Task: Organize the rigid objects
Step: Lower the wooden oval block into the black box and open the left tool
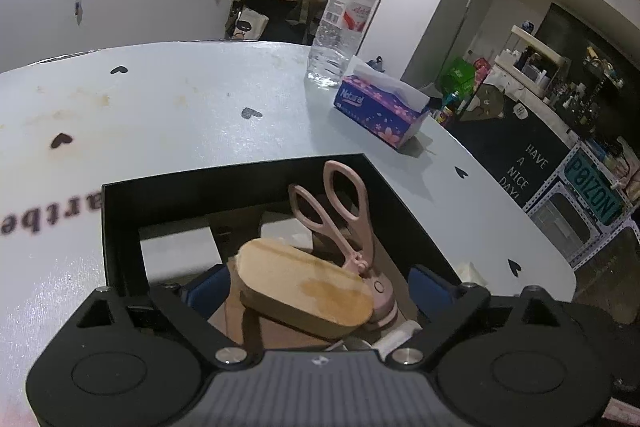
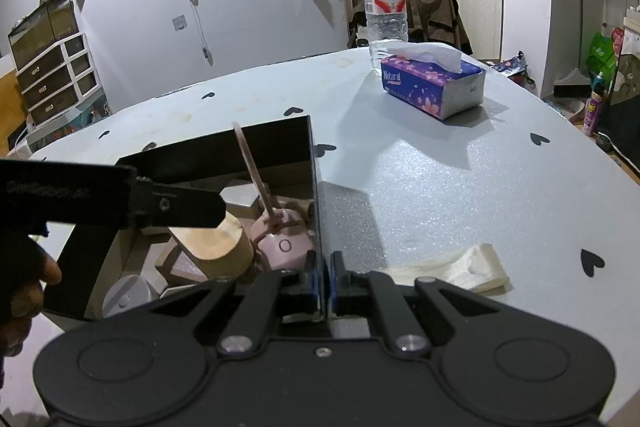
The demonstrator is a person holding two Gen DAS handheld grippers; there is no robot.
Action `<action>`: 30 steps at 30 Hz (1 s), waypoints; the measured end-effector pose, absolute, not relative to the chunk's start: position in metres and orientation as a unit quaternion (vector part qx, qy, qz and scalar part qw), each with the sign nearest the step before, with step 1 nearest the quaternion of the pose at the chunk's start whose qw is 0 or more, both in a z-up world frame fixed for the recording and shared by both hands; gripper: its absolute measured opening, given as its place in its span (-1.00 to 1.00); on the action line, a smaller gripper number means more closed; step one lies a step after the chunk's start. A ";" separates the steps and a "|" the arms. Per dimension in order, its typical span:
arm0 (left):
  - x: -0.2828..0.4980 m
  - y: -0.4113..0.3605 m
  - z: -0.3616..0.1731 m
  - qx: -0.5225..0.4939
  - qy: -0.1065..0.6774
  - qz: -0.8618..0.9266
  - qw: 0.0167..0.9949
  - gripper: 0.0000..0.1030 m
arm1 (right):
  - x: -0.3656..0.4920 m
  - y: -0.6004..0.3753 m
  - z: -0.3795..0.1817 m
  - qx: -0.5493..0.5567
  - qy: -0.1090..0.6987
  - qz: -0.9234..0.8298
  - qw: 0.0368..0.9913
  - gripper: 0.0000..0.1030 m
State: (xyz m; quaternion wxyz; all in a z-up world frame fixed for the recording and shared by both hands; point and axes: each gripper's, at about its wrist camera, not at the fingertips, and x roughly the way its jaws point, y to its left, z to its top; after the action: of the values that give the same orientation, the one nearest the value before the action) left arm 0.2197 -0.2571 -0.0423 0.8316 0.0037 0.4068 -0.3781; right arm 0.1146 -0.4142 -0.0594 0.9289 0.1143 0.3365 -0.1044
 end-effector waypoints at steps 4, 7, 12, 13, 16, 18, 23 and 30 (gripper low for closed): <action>0.213 -0.254 -0.037 0.010 0.402 -0.385 0.831 0.85 | 0.114 -0.414 -0.059 0.114 0.337 -0.106 0.929 -0.89; 0.208 -0.251 -0.033 0.014 0.393 -0.388 0.834 0.85 | 0.114 -0.414 -0.059 0.116 0.336 -0.107 0.929 -0.89; 0.201 -0.246 -0.024 0.019 0.388 -0.392 0.834 0.86 | 0.116 -0.414 -0.058 0.117 0.338 -0.110 0.928 -0.89; 0.199 -0.245 -0.023 0.022 0.383 -0.394 0.835 0.88 | 0.116 -0.414 -0.058 0.117 0.337 -0.110 0.928 -0.89; 0.194 -0.241 -0.019 0.026 0.375 -0.391 0.840 0.93 | 0.115 -0.414 -0.059 0.118 0.337 -0.111 0.928 -0.89; 0.191 -0.238 -0.017 0.027 0.373 -0.388 0.842 0.96 | 0.115 -0.414 -0.059 0.118 0.337 -0.110 0.928 -0.89; 0.184 -0.224 -0.011 0.028 0.356 -0.385 0.851 1.00 | 0.116 -0.415 -0.059 0.116 0.339 -0.107 0.927 -0.89; 0.178 -0.186 -0.008 0.024 0.334 -0.353 0.873 1.00 | 0.115 -0.415 -0.059 0.117 0.337 -0.105 0.928 -0.89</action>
State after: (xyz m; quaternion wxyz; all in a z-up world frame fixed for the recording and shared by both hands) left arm 0.1777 -0.1864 -0.0077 0.8735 0.0243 0.3342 -0.3532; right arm 0.1148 -0.4154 -0.0591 0.9283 0.1173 0.3370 -0.1046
